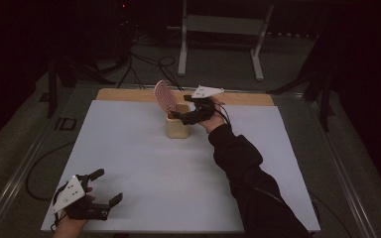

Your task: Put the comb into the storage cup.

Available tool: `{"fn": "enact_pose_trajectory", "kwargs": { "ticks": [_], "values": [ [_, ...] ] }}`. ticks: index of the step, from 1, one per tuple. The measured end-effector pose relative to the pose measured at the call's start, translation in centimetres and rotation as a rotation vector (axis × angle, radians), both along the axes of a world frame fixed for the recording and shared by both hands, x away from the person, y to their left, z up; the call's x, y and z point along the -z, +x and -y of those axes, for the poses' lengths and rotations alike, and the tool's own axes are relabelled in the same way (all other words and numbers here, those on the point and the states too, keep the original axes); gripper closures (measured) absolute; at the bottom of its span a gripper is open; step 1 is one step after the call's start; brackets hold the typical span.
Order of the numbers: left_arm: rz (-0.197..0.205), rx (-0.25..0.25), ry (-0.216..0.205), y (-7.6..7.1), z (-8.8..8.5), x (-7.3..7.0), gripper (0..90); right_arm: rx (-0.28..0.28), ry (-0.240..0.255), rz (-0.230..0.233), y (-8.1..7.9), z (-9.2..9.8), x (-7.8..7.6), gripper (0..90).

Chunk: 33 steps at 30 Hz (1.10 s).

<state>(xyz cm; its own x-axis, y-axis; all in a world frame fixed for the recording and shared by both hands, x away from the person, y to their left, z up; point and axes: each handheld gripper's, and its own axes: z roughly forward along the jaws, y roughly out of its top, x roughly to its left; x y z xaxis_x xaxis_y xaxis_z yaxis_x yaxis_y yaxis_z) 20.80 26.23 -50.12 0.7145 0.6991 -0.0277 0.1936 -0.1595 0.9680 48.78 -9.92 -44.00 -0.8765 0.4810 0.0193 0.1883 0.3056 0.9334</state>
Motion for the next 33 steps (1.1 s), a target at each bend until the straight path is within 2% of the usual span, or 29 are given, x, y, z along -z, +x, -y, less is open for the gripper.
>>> {"fn": "enact_pose_trajectory", "kwargs": {
  "ticks": [3, 6, 11, 13, 24, 30, 33],
  "values": [
    [0.004, -0.005, 0.0, -0.1, 0.0, 0.0, 0.0, 0.001, -0.015, -0.003, 0.0, -0.2, -0.2, 10.4],
    [0.001, -0.003, 0.003, -0.1, 0.0, 0.0, 0.0, -0.012, 0.017, -0.023, 0.0, -0.2, -0.2, 10.3],
    [0.005, -0.006, 0.0, -0.3, -0.1, 0.0, 0.0, -0.011, -0.017, -0.054, -0.3, 0.0, -0.2, 10.2],
    [0.005, -0.005, 0.001, -0.3, -0.1, 0.0, 0.0, -0.017, -0.014, -0.067, -0.5, 0.1, -0.4, 10.0],
    [0.007, -0.007, 0.002, -0.4, -0.1, 0.0, 0.0, -0.022, -0.031, -0.056, -1.5, 1.3, -1.7, 9.8],
    [0.006, -0.008, 0.005, -0.3, -0.1, 0.0, 0.0, -0.017, -0.038, -0.071, -1.9, 2.1, -1.9, 9.8],
    [0.006, -0.009, 0.004, -0.3, -0.1, 0.0, 0.0, -0.012, -0.04, -0.053, -2.5, 2.6, -2.1, 9.8]
  ]
}}
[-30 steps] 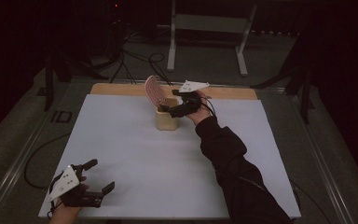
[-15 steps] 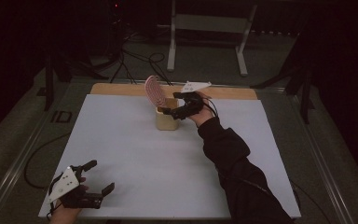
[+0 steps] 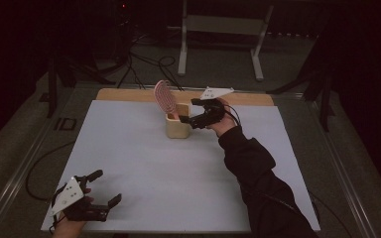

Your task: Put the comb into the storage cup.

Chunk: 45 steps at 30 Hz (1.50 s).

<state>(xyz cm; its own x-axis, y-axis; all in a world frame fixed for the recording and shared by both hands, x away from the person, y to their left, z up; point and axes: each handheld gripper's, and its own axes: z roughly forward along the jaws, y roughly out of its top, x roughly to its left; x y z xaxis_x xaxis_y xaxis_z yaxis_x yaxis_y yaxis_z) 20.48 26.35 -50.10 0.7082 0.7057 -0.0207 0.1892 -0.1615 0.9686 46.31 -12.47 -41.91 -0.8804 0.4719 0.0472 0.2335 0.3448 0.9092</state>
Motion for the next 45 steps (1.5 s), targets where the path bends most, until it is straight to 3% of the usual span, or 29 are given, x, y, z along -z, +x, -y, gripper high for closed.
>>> {"fn": "enact_pose_trajectory", "kwargs": {
  "ticks": [10, 22, 34, 45],
  "values": [
    [0.003, 0.001, 0.004, -0.1, 0.1, -0.1, 0.0, -0.001, -0.023, -0.046, -1.8, 2.3, -0.3, 9.6],
    [0.001, 0.002, 0.005, -0.1, 0.2, 0.0, 0.0, 0.01, -0.037, -0.061, -3.9, 5.3, 0.5, 9.6],
    [0.005, 0.005, 0.011, -0.1, 0.3, -0.1, 0.0, 0.017, -0.056, -0.062, -6.9, 8.4, 2.2, 9.6],
    [0.004, 0.006, 0.006, -0.1, 0.3, -0.1, 0.0, 0.035, -0.053, -0.112, -9.6, 10.9, 4.7, 9.4]
  ]
}}
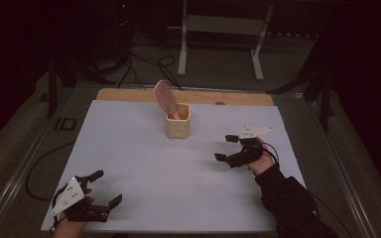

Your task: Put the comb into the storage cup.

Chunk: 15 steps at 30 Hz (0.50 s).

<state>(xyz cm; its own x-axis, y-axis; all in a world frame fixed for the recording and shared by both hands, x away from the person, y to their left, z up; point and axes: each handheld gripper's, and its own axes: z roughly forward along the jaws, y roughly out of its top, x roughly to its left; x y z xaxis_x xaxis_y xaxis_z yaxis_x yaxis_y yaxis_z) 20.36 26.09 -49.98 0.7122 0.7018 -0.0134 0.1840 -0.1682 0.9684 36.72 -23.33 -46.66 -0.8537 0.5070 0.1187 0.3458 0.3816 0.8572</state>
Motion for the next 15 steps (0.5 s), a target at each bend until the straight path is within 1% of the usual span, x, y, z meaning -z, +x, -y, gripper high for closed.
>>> {"fn": "enact_pose_trajectory", "kwargs": {
  "ticks": [1, 2, 5, 6, 9, 13, 14, 15],
  "values": [
    [0.0, 0.0, 0.001, 0.0, 0.0, 0.0, 0.0, -0.002, -0.004, 0.006, -0.2, 0.3, 0.2, 9.4],
    [-0.001, 0.0, 0.001, 0.0, 0.0, 0.0, 0.0, 0.01, -0.001, -0.005, -0.8, 0.8, 0.5, 9.5],
    [-0.002, 0.001, 0.002, 0.0, 0.0, 0.0, 0.0, 0.016, -0.008, -0.016, -1.5, 1.5, 1.0, 9.5],
    [-0.003, 0.002, 0.002, 0.0, 0.0, 0.0, 0.0, 0.016, -0.008, -0.016, -1.5, 1.5, 1.0, 9.5],
    [-0.004, 0.002, -0.001, 0.0, 0.0, 0.0, 0.0, 0.033, -0.022, -0.031, -2.2, 2.4, 1.6, 9.4],
    [-0.004, 0.001, -0.001, 0.0, 0.0, 0.0, 0.0, 0.053, -0.014, -0.04, -3.1, 3.4, 2.0, 9.5],
    [-0.004, 0.001, -0.001, 0.0, 0.0, 0.0, 0.0, 0.053, -0.014, -0.04, -3.1, 3.4, 2.0, 9.5],
    [-0.004, 0.001, -0.001, 0.0, 0.0, 0.0, 0.0, 0.061, -0.002, -0.047, -3.4, 3.7, 2.1, 9.4]
  ]
}}
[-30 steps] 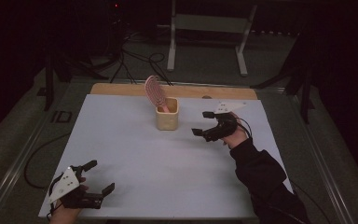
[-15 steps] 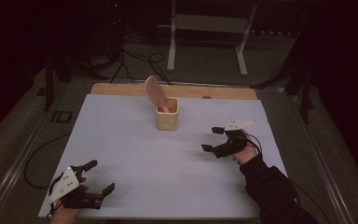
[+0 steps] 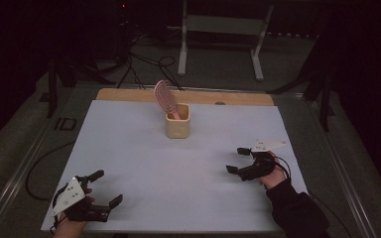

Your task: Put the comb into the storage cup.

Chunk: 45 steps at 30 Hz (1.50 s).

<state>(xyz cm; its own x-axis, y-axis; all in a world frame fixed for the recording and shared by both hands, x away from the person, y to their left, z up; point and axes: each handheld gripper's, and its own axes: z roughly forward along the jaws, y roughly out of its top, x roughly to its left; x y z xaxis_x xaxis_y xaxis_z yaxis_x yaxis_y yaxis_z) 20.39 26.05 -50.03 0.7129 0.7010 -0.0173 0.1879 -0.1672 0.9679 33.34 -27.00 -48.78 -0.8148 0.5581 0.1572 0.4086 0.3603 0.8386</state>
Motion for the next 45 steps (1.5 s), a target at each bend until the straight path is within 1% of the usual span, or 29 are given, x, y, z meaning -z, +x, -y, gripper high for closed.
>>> {"fn": "enact_pose_trajectory", "kwargs": {
  "ticks": [1, 2, 3, 7, 10, 12, 13, 15, 18, 19, 23, 26, 28, 29, 31, 34, 35, 36, 38, 40, 41, 43, 45],
  "values": [
    [0.001, 0.0, 0.002, 0.0, 0.0, 0.0, 0.0, 0.015, 0.015, -0.006, -0.7, 0.5, 0.2, 9.4],
    [0.001, 0.001, 0.0, 0.0, 0.0, 0.0, 0.0, 0.02, 0.017, -0.005, -1.0, 0.7, 0.3, 9.4],
    [-0.001, 0.0, 0.0, 0.1, 0.0, 0.0, 0.0, 0.032, 0.013, -0.006, -1.4, 0.9, 0.4, 9.5],
    [0.0, 0.002, 0.001, 0.0, 0.0, 0.0, 0.0, 0.051, 0.013, -0.022, -2.6, 1.7, 1.0, 9.4],
    [-0.001, 0.002, 0.0, 0.0, 0.0, 0.0, 0.0, 0.064, 0.01, -0.019, -3.4, 2.1, 1.1, 9.5],
    [0.0, 0.003, 0.002, 0.0, 0.0, 0.0, 0.0, 0.072, -0.008, -0.011, -3.8, 2.4, 1.3, 9.4],
    [0.0, 0.003, 0.0, 0.0, 0.0, 0.0, 0.0, 0.073, -0.005, -0.018, -3.9, 2.6, 1.4, 9.5],
    [-0.001, 0.002, -0.001, 0.0, 0.0, 0.0, 0.0, 0.088, -0.02, -0.015, -4.2, 2.8, 1.5, 9.4],
    [0.002, 0.002, 0.0, 0.0, 0.0, 0.0, 0.0, 0.097, -0.024, -0.011, -4.7, 3.2, 1.7, 9.4],
    [0.001, 0.001, 0.0, 0.0, 0.0, 0.0, 0.0, 0.101, -0.029, -0.003, -5.0, 3.2, 1.8, 9.4],
    [0.0, 0.002, 0.004, 0.0, 0.0, 0.0, 0.0, 0.105, -0.044, -0.014, -6.1, 3.2, 2.2, 9.4],
    [0.0, 0.002, 0.003, 0.0, 0.0, 0.0, 0.0, 0.11, -0.058, -0.006, -6.9, 3.3, 2.3, 9.5],
    [0.0, 0.001, 0.002, -0.1, 0.0, 0.0, 0.0, 0.117, -0.058, 0.002, -7.4, 3.6, 2.4, 9.5],
    [0.001, 0.0, 0.001, -0.1, 0.0, 0.0, 0.0, 0.117, -0.058, 0.002, -7.4, 3.6, 2.4, 9.5],
    [0.0, 0.0, 0.002, 0.0, 0.0, 0.0, 0.0, 0.13, -0.054, 0.0, -7.9, 4.0, 2.7, 9.4],
    [0.0, 0.0, 0.0, -0.1, 0.0, 0.0, 0.0, 0.141, -0.064, 0.002, -8.0, 4.1, 2.8, 9.4],
    [0.0, 0.0, 0.0, -0.1, 0.0, 0.0, 0.0, 0.15, -0.069, 0.005, -8.0, 4.3, 2.9, 9.4],
    [0.006, -0.001, 0.001, -0.2, 0.0, -0.1, 0.0, 0.171, -0.071, 0.01, -7.9, 4.4, 2.9, 9.5],
    [0.002, -0.001, 0.003, -0.2, 0.0, -0.1, 0.0, 0.189, -0.065, 0.007, -7.5, 4.7, 3.0, 9.5],
    [0.004, 0.0, 0.007, -0.2, 0.0, -0.1, 0.0, 0.192, -0.065, -0.001, -7.3, 4.6, 3.2, 9.4],
    [0.005, 0.001, 0.008, -0.2, 0.0, -0.1, 0.0, 0.194, -0.073, -0.004, -7.2, 4.6, 3.3, 9.5],
    [0.001, 0.0, 0.008, -0.1, 0.1, 0.0, 0.0, 0.193, -0.085, 0.003, -7.1, 4.5, 3.3, 9.5],
    [0.001, -0.001, 0.014, -0.2, 0.1, 0.0, 0.0, 0.198, -0.078, 0.005, -7.1, 4.5, 3.2, 9.4]
  ]
}}
